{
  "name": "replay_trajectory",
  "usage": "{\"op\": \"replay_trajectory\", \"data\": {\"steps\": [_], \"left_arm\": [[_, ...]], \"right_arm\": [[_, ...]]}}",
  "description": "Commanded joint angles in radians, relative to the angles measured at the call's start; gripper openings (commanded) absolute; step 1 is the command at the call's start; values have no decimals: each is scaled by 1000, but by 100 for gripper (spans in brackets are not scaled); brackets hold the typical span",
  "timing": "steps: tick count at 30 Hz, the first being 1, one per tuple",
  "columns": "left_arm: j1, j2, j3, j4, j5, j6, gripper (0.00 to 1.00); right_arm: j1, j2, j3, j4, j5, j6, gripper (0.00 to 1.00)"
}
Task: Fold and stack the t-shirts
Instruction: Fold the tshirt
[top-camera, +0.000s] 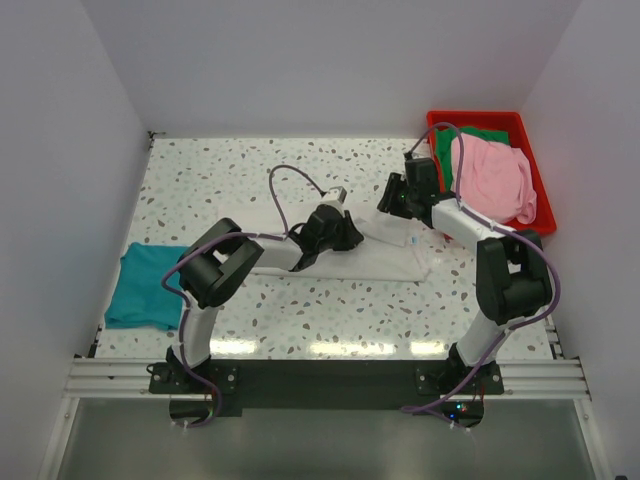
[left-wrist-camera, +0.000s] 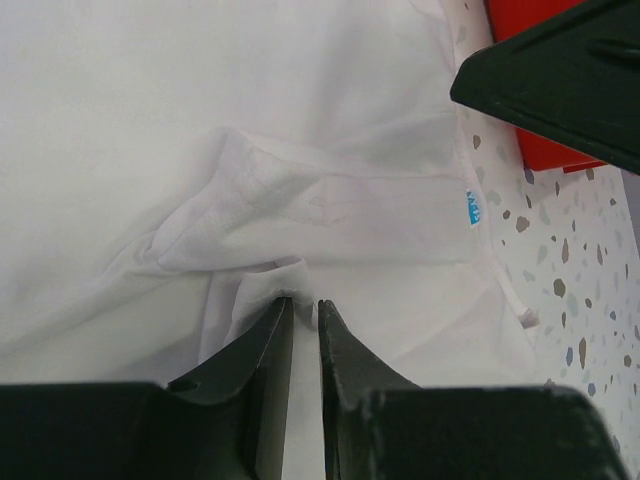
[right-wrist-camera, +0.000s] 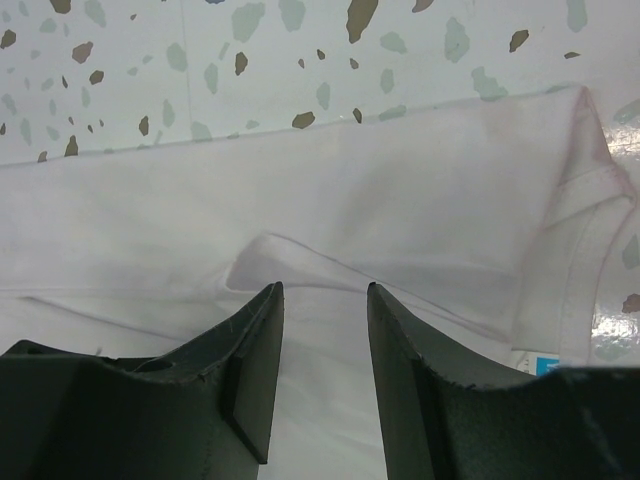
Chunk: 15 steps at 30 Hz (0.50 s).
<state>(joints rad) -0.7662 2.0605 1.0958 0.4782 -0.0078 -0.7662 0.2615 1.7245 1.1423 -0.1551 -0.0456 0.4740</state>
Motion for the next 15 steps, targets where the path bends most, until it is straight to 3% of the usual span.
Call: {"op": "replay_trajectory", "data": {"steps": [1, 11, 15], "left_arm": [[-1, -14, 52, 60, 2, 7, 21], [-1, -20, 4, 175, 48, -4, 21], [-1, -10, 22, 149, 25, -5, 22]], "right_arm": [[-2, -17, 30, 25, -11, -18, 43], [-2, -6, 27, 29, -16, -20, 43], [-2, -5, 27, 34, -19, -17, 43]]}}
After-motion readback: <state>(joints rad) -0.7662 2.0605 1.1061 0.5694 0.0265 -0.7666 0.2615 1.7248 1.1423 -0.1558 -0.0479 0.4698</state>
